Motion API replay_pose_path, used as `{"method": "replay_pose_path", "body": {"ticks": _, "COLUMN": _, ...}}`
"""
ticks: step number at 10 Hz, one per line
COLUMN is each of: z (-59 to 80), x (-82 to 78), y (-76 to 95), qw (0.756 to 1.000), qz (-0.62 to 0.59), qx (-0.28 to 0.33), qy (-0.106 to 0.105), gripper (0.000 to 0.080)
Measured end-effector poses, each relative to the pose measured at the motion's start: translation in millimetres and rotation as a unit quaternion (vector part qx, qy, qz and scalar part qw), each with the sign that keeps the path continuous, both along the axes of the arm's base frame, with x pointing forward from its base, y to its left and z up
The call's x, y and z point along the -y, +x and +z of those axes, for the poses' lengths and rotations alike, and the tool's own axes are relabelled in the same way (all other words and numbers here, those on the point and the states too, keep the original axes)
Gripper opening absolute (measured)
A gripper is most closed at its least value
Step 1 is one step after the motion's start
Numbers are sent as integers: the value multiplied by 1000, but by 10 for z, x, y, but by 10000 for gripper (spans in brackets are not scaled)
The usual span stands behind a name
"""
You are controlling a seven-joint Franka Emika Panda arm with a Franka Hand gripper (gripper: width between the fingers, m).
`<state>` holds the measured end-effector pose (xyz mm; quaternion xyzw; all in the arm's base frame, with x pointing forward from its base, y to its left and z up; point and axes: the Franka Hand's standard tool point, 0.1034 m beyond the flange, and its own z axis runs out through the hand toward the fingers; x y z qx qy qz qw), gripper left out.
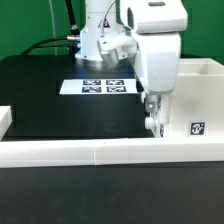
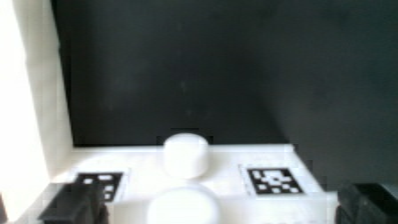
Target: Assemble drawer
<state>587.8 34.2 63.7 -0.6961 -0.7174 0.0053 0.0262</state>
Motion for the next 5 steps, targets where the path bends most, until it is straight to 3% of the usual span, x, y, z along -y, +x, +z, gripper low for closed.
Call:
{"method": "replay_pose_path", "body": {"ticks": 3, "z": 0, "x": 8, "y": 0, "qw": 1000, "qz": -4, "qx": 0, "qy": -2, "gripper": 649}}
{"method": "replay_pose_path", "body": {"ticks": 5, "z": -2, "x": 109, "y": -11, "qw": 1000, "qz": -8, "qx": -6, "qy": -5, "gripper": 649}}
